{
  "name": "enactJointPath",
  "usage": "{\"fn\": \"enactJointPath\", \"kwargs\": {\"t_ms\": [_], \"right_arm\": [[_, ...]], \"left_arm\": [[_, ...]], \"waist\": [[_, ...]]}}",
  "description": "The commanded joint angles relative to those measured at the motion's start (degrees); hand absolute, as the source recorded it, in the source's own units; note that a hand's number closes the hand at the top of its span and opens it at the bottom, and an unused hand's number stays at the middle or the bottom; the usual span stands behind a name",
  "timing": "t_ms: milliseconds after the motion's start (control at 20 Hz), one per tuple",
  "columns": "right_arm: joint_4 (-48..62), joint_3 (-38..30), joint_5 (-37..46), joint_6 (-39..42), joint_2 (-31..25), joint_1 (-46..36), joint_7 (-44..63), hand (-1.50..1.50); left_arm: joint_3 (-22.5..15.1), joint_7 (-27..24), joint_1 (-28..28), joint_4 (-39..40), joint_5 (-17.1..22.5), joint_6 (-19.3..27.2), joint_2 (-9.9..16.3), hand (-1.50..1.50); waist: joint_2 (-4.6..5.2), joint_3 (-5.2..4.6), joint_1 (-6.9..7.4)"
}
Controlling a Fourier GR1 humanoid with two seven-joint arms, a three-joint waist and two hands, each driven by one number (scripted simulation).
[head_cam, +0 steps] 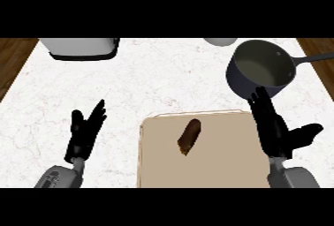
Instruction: Pick the sweet potato from the tray and place it in the pot
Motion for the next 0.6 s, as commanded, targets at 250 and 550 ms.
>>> {"fn": "enactJointPath", "kwargs": {"t_ms": [250, 550], "right_arm": [[-3.1, 0.2, -0.5, 15.5, -15.1, -17.5, 10.8, 1.50], [-2.0, 9.4, 24.4, 12.1, -26.5, -12.1, 2.4, -1.50]], "left_arm": [[8.7, -9.8, -12.2, -11.4, 0.3, 1.5, 2.8, 0.00], [11.9, -10.5, -10.8, -10.1, 2.8, 0.5, 2.9, 0.00]], "waist": [[0.10, -0.31, 4.07], [0.73, -0.16, 0.88]]}}
